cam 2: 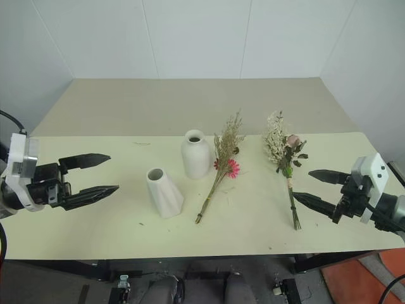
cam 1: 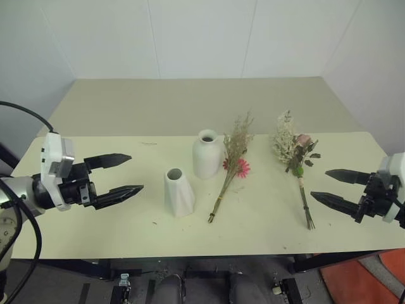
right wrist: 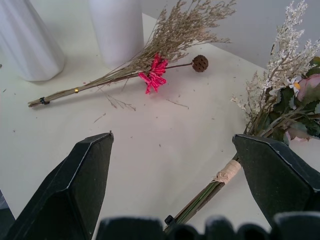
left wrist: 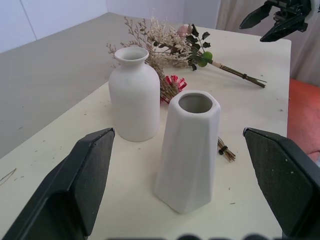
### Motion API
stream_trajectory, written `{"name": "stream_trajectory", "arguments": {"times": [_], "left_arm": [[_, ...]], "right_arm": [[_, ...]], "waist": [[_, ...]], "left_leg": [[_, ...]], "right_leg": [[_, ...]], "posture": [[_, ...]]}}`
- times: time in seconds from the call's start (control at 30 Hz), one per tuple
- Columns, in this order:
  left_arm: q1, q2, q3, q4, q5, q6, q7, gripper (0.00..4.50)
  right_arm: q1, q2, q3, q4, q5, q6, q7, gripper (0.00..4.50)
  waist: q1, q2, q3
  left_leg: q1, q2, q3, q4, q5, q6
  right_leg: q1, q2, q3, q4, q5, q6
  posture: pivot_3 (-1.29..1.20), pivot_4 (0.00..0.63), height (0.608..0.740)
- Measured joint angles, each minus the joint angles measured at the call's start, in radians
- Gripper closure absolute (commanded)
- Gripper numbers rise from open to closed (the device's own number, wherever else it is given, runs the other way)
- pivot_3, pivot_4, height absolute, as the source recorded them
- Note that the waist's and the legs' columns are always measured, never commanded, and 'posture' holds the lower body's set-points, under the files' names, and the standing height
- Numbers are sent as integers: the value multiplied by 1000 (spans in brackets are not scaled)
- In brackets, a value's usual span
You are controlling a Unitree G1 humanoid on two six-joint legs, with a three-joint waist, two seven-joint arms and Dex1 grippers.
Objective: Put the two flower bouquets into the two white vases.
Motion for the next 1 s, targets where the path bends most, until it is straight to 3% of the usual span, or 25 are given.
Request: {"name": "stream_trajectory", "arguments": {"times": [0.33,0.6,0.8,1.0], "left_arm": [[0,0,0,0,-2,0,3,17],[-30,1,0,15,-7,0,-11,17],[-87,10,-20,49,-2,-1,-38,17],[-130,11,-61,74,6,-3,-62,17]], "right_arm": [[-1,0,0,2,0,3,-2,0],[-13,-48,6,-9,0,125,-54,0],[-154,-128,126,-39,0,426,-231,0],[-420,-131,292,8,21,766,-353,0]], "waist": [[0,0,0],[0,0,0],[-4,0,0],[-4,0,0]], "left_leg": [[0,0,0,0,0,0],[0,1,0,0,0,0],[-1,2,2,0,0,0],[-5,4,3,0,0,0]], "right_leg": [[0,0,0,0,0,0],[0,1,0,0,0,0],[-2,2,1,0,0,-1],[-8,6,3,0,5,-8]], "posture": [[0,150,740],[0,150,740],[0,150,740],[0,150,740]]}}
